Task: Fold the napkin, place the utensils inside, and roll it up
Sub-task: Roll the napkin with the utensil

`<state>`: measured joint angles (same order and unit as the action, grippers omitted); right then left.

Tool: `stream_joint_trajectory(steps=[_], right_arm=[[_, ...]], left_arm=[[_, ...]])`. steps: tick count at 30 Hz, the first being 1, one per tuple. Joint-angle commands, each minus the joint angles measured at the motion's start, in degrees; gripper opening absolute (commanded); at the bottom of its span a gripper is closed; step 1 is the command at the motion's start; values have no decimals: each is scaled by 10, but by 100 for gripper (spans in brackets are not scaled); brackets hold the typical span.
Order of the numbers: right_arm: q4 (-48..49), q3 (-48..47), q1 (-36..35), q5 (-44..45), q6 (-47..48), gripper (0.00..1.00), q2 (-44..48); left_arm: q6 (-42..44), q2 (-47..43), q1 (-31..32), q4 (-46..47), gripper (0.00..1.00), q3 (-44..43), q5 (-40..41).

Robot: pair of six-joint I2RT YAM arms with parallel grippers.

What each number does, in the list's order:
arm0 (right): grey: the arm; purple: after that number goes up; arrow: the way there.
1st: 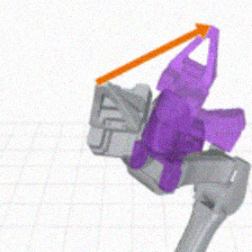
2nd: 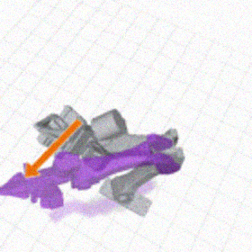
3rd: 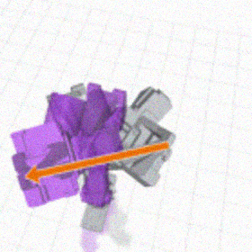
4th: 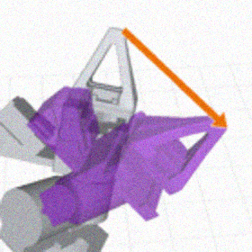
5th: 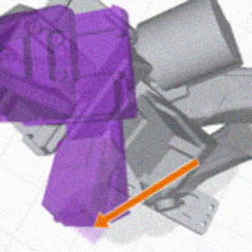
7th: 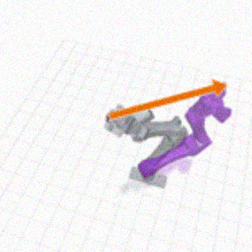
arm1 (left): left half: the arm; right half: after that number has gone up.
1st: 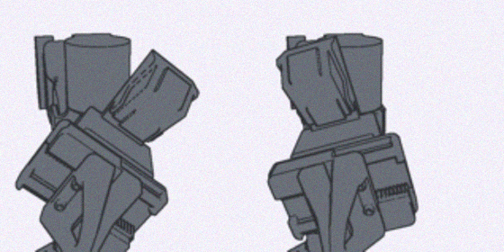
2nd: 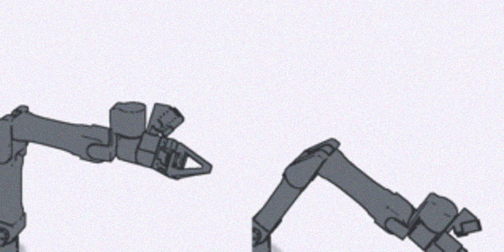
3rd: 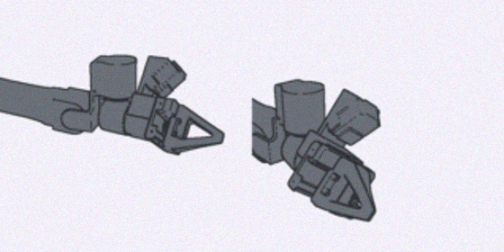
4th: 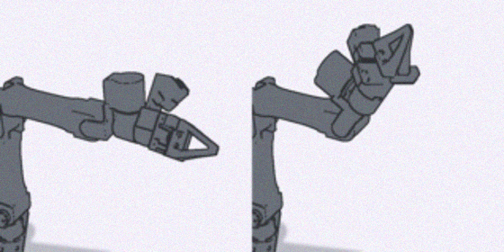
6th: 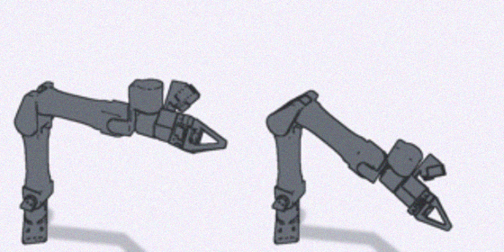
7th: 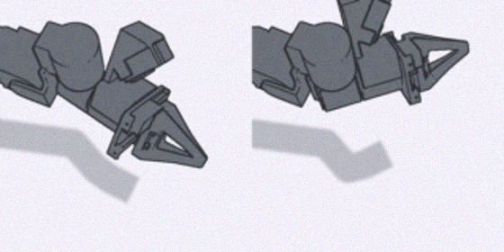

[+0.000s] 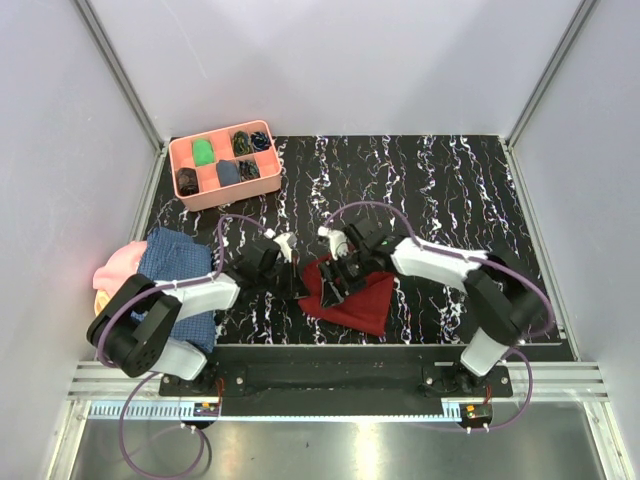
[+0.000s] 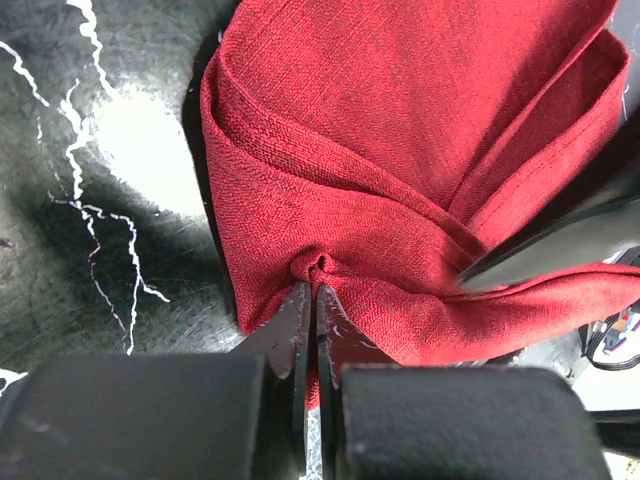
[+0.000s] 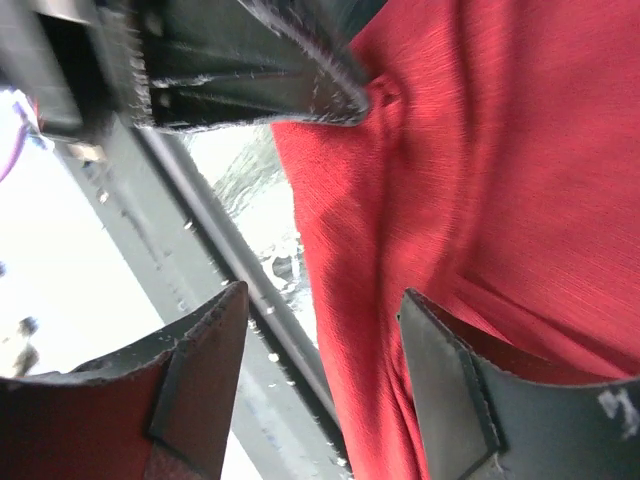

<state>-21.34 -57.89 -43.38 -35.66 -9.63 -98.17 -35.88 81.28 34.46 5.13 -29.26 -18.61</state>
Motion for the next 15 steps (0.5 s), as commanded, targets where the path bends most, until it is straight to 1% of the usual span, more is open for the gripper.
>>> stream_joint_trajectory(steps=[1, 5, 6, 9, 10, 15], right_arm=[[9, 31, 3, 143, 21, 71, 99], [45, 66, -33, 208, 36, 73, 156], [54, 73, -62, 221, 40, 73, 176], [92, 96, -110, 297, 54, 73, 203], [106, 105, -136, 309, 56, 73, 207], [123, 113, -194, 352, 67, 72, 190]], left_arm=[[0, 14, 0, -85, 0, -1, 42], [-3, 19, -1, -93, 0, -5, 35], [-3, 20, -3, -96, 0, -9, 33], [-1, 25, -11, -112, 0, -15, 29], [1, 27, -16, -115, 0, -15, 24], [8, 34, -34, -119, 0, -16, 0]])
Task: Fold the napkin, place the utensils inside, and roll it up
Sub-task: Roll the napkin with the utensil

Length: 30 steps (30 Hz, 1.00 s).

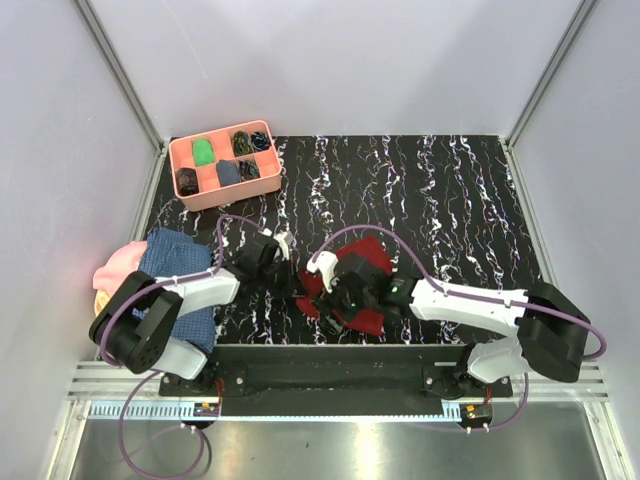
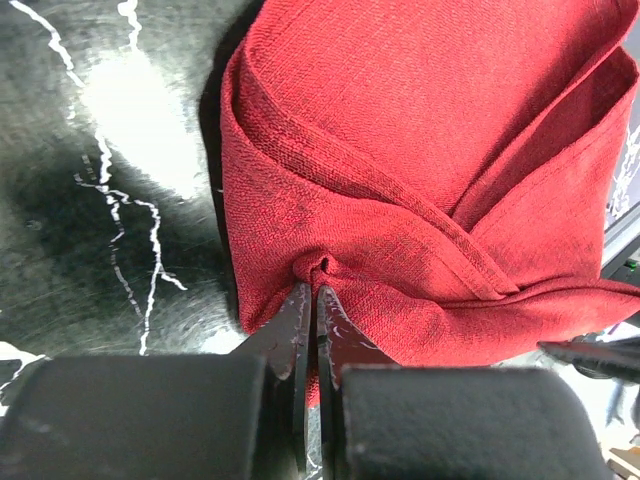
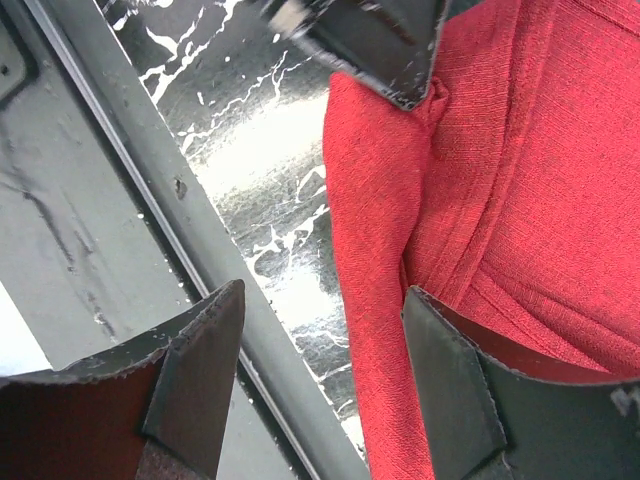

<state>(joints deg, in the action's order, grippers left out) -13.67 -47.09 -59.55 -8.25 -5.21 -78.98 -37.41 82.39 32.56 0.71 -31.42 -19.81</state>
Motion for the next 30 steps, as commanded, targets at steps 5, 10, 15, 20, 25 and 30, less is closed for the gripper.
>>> stream_joint_trajectory(steps=[5, 10, 15, 20, 25, 30], right_arm=[[47, -1, -61, 122, 40, 72, -42], [47, -6, -63, 127, 45, 72, -86], [43, -16, -63, 154, 44, 72, -125], [17, -40, -58, 119, 33, 66, -177], [-14, -64, -48, 62, 10, 60, -208], [-39, -80, -32, -3, -1, 39, -225]], left_arm=[[29, 26, -19, -79, 0, 1, -2], [31, 27, -22, -81, 0, 0, -10], [37, 26, -24, -86, 0, -5, -12], [47, 26, -24, -87, 0, -11, -16], [52, 24, -25, -90, 0, -15, -15], [52, 9, -27, -86, 1, -20, -4]])
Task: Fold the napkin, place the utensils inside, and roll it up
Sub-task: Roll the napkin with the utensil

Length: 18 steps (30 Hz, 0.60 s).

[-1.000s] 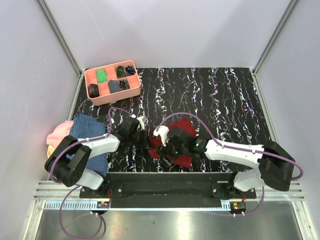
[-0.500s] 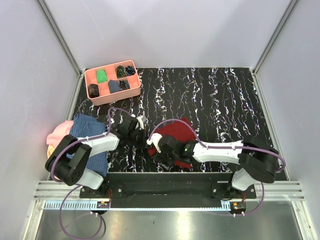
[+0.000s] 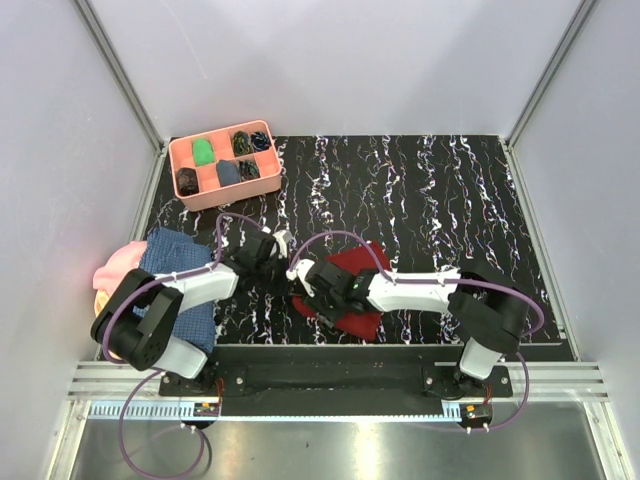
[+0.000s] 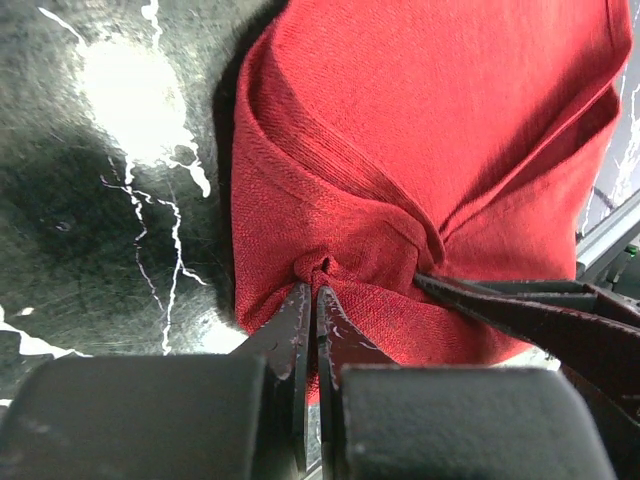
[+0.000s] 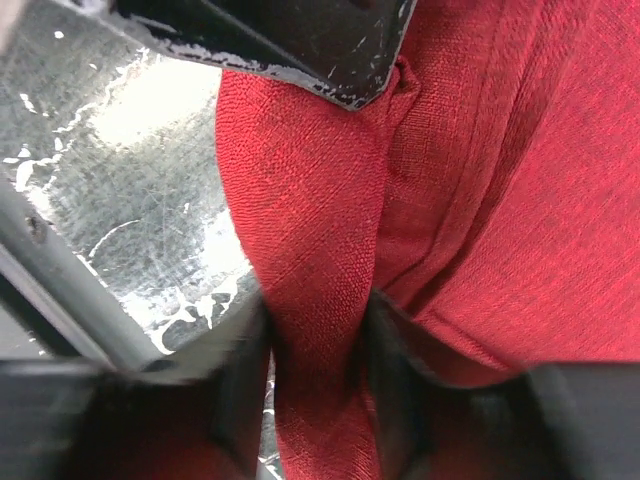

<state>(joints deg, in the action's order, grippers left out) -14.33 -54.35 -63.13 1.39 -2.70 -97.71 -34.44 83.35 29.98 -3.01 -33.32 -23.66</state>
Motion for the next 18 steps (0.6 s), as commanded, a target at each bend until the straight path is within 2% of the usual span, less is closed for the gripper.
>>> stream_joint_trajectory(steps=[1, 2, 4, 5, 12, 18], right_arm=[[-39, -9, 5, -110, -32, 37, -40], [-41, -10, 10, -132, -35, 35, -41], [-42, -6, 19, -159, -41, 31, -39], [-41, -1, 24, -185, -43, 30, -40], [-20, 9, 84, -280, -46, 27, -58], [-18, -1, 107, -346, -35, 25, -90]], left_arm=[[22, -15, -3, -50, 6, -1, 41], [20, -24, -8, -53, 16, -3, 48], [21, -55, -16, -61, 24, -6, 74], [20, -66, -23, -64, 31, -8, 83], [29, -150, -43, -85, 49, 7, 132], [25, -209, -45, -30, 65, 64, 87]])
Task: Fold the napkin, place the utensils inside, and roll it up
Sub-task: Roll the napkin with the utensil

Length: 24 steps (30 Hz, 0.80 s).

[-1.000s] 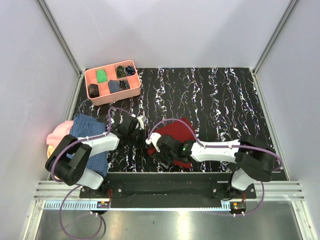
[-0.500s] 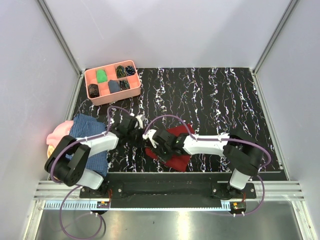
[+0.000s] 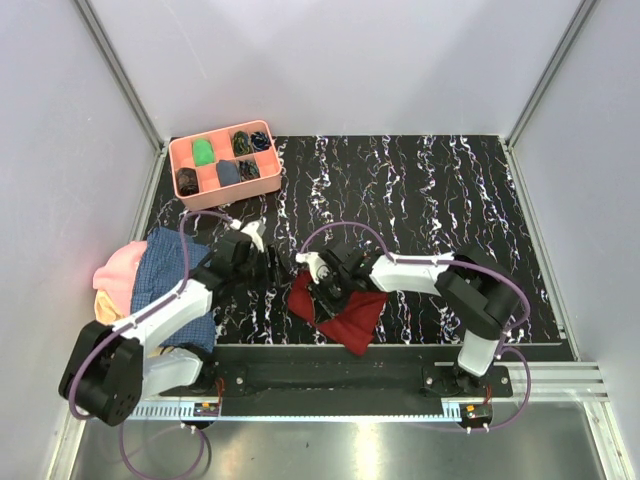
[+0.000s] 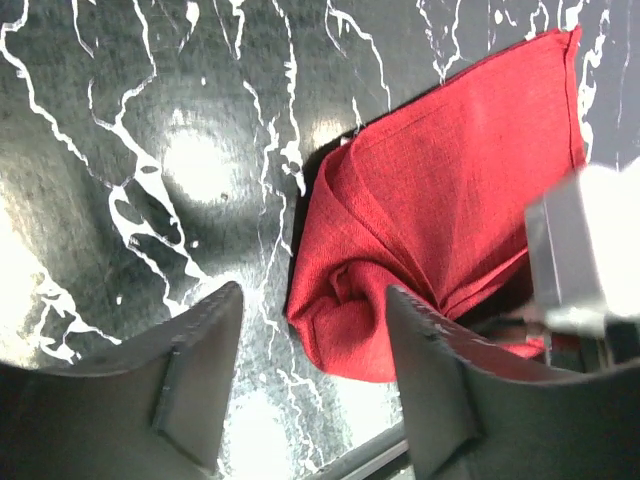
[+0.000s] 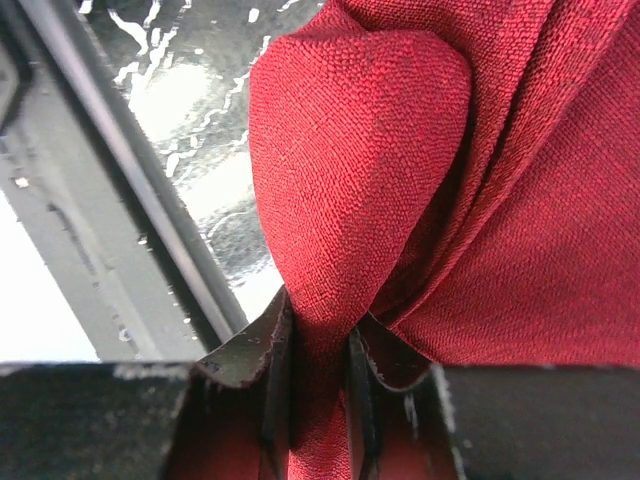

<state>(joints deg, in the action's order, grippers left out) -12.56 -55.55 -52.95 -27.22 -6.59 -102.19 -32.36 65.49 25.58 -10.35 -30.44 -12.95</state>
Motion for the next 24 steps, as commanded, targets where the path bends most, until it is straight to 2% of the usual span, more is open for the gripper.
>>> stream_joint_trajectory(steps=[1, 5, 14, 17, 21, 24], right_arm=[[-35, 7, 11, -76, 7, 25, -53], [-35, -2, 24, -109, 14, 24, -72], [-41, -25, 36, -139, 23, 21, -107], [-41, -31, 39, -141, 25, 22, -113], [-45, -36, 50, -143, 29, 22, -124], [-48, -43, 55, -150, 31, 21, -136]], left_arm=[[1, -33, -2, 60, 69, 54, -31], [-16, -28, -2, 144, 74, 85, -74], [-22, 51, -2, 182, 74, 93, -101], [-27, 67, -1, 197, 71, 99, -117], [-38, 70, -1, 219, 61, 114, -140], [-42, 62, -1, 221, 60, 122, -149]])
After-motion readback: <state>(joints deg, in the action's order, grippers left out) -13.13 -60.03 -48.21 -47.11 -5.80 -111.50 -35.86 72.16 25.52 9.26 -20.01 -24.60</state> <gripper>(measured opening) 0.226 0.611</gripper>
